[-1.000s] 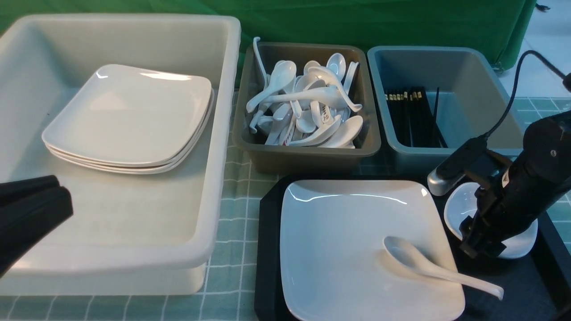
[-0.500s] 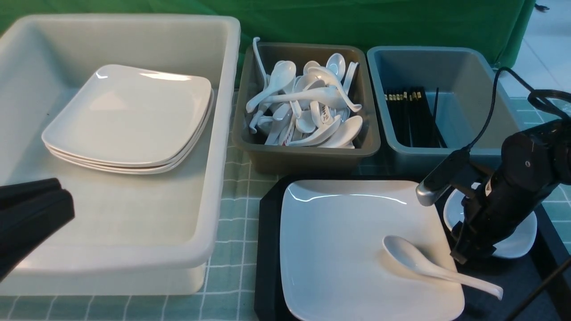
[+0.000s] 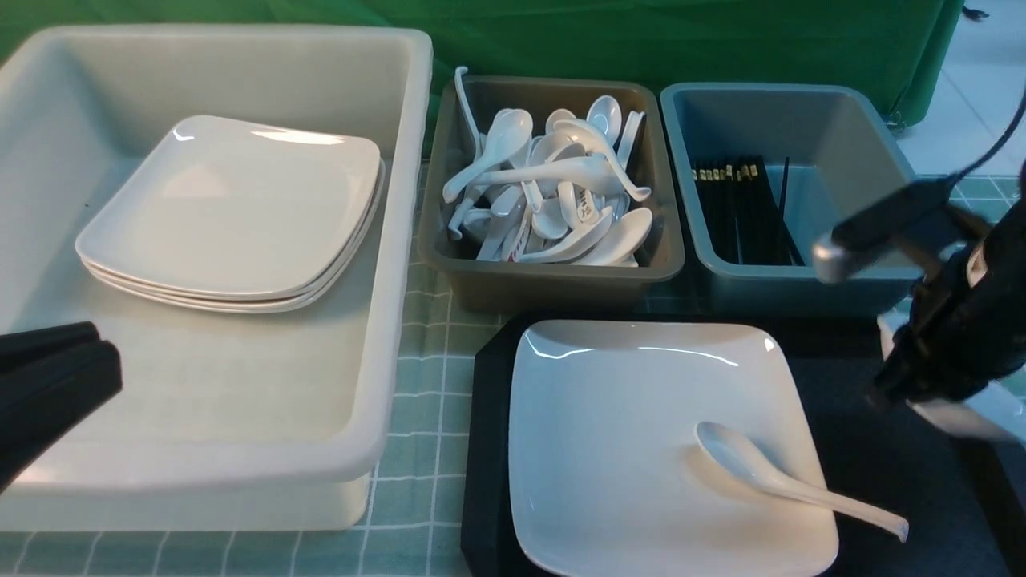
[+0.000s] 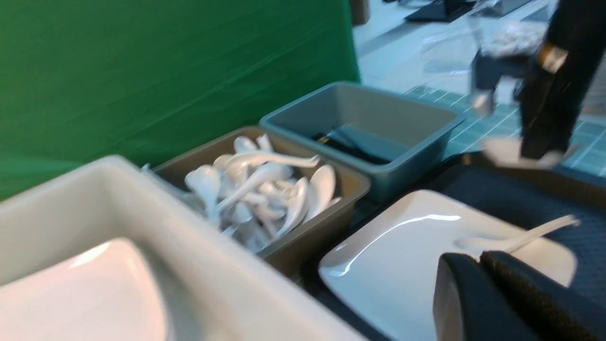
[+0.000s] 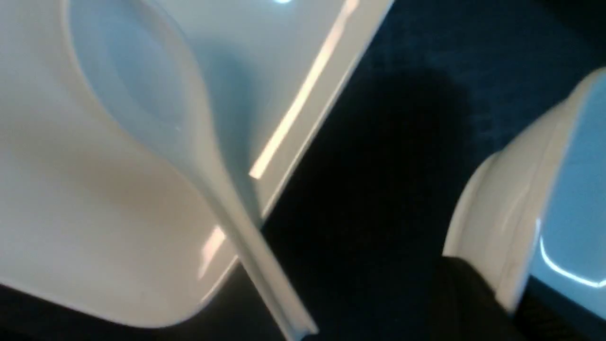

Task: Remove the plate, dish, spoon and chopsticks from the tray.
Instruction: Use the right arm to put the small plate into the large storage box on the left

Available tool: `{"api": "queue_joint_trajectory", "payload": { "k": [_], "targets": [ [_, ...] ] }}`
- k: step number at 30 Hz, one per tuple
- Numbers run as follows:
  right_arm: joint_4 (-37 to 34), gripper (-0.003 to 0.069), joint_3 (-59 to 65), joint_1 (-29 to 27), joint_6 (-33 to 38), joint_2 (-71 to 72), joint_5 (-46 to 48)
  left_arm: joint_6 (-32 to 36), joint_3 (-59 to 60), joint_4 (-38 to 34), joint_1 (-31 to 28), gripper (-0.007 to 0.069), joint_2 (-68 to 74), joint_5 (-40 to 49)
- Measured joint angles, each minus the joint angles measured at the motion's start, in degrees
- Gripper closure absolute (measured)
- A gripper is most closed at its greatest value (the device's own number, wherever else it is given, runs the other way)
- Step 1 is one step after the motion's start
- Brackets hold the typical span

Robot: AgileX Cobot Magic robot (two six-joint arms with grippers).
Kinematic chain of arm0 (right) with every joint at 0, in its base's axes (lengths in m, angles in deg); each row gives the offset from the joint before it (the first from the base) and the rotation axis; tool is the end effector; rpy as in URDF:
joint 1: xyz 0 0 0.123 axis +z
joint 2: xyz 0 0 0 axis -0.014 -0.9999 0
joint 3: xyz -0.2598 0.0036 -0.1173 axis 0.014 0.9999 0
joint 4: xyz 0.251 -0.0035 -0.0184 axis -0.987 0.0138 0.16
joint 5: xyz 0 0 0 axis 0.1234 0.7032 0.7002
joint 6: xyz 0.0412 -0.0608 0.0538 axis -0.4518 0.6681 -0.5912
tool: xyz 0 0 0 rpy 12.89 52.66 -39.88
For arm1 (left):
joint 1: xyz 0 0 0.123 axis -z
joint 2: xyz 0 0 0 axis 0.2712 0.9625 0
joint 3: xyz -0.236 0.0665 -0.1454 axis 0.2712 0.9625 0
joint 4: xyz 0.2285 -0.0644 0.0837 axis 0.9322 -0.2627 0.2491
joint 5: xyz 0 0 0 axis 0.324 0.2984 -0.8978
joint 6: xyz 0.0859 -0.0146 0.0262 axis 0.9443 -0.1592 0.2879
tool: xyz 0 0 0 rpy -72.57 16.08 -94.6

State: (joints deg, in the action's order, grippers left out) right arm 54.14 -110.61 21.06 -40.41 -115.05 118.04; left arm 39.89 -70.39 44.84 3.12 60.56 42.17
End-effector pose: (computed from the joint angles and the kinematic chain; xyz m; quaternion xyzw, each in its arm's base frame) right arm 0.2798 0.0918 0.2901 -0.2889 0.9256 -0.0487 0.2395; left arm 0.0498 -0.0392 0.3737 0.3056 0.6966 -0.0973 0.6418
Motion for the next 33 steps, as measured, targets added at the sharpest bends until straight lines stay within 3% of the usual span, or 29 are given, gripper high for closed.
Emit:
{"api": "queue_joint_trajectory", "payload": {
  "k": [1,5,6,7,10,11,13,17,21,25,33],
  "targets": [
    [-0.42,0.0601,-5.04,3.9,-1.28,2.52,2.42,-6.28,-0.13,7.13,0.0,0.0608,0.0,0.27],
    [-1.48,0.0601,-18.68,17.3,-2.2,2.04,5.47,-18.4,-2.33,19.88,0.0,0.0608,-0.03,4.85],
    [-1.8,0.0601,-21.01,18.75,-2.2,1.11,5.61,-19.67,-3.09,21.49,0.0,0.0608,-0.07,6.4],
    [-2.3,0.0601,-26.7,24.51,-2.01,-1.83,5.84,-20.9,-4.41,23.13,0.0,0.0608,-0.07,8.85],
    [-2.81,0.0601,-34.23,29.83,-1.39,-6.4,6.36,-21.82,-6.54,24.19,0.0,0.0608,-0.14,12.37],
    [-3.34,0.0601,-41.8,34.9,0.3,-13.26,7.41,-22.24,-8.55,24.72,0.0,0.0608,-0.14,15.59],
    [-3.68,0.0601,-49.29,39.26,1.69,-19.81,9.02,-23.15,-10.3,25.87,0.0,0.0608,-0.41,19.13],
    [-4.27,0.0601,-64.17,43.74,3.81,-32.76,12.38,-26.54,-11.62,30.39,0.0,0.0608,-2.19,23.64],
    [-4.84,0.0601,-78.28,44.46,5.04,-44.78,15.64,-30.07,-11.67,34.53,0.02,0.0608,-6.56,25.09],
    [-4.79,0.0602,-84.41,43.98,5.97,-51.59,15.69,-30.66,-11.72,34.96,0.02,0.0608,-9.67,25.1],
    [-4.79,0.0602,-85.12,42.13,7.37,-56.82,15.63,-30.78,-11.77,34.15,0.02,0.0608,-10.55,24.67]
  ]
}}
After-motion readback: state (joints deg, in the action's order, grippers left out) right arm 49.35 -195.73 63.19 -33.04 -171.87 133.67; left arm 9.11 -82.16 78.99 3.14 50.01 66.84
